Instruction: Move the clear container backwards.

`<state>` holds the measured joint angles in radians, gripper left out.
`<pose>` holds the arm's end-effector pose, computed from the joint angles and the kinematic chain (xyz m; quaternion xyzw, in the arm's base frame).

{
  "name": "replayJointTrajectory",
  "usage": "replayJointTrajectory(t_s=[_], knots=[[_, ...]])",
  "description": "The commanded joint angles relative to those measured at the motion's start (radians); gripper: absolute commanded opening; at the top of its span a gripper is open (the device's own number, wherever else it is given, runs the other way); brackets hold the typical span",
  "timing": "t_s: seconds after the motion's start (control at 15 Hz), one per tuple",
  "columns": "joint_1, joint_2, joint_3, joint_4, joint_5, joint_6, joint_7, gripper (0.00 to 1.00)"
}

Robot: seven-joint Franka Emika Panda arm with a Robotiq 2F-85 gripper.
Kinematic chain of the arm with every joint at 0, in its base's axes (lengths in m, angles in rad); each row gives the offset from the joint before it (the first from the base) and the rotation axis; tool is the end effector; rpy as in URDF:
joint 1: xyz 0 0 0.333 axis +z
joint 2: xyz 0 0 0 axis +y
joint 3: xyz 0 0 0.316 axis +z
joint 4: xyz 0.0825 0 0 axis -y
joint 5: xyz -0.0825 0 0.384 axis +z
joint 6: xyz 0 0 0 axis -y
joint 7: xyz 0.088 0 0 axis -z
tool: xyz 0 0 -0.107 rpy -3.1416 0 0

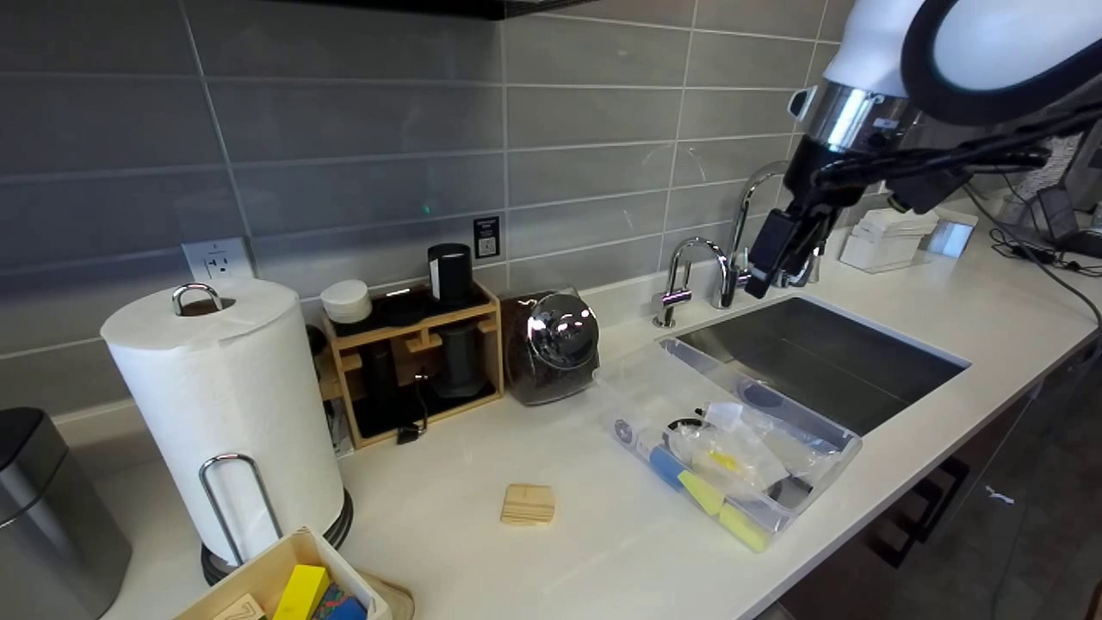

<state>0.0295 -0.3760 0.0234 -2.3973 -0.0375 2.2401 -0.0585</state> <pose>0.4509 0.0233 0.4789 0.9917 0.0649 0.1090 0.0206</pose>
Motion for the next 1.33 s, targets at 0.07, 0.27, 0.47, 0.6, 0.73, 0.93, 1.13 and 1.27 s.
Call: replayJointTrajectory(t_s=[0.07,0.27,0.47,0.6,0.73,0.93,1.13,1.27], knots=[[0.002,0.158,-0.007,-0.001,0.007,0.104,-0.018,1.0],[0.002,0.245,-0.03,0.028,0.034,0.114,-0.094,1.0],[-0.007,0.227,-0.02,0.011,0.008,0.111,-0.064,1.0],[-0.007,0.239,-0.022,0.021,0.01,0.111,-0.073,1.0],[-0.007,0.239,-0.022,0.024,0.011,0.111,-0.074,1.0],[-0.02,0.289,-0.04,0.049,0.02,0.138,-0.1,1.0],[-0.031,0.335,-0.057,0.073,0.026,0.156,-0.13,1.0],[-0.038,0.376,-0.063,0.084,0.024,0.211,-0.158,1.0]])
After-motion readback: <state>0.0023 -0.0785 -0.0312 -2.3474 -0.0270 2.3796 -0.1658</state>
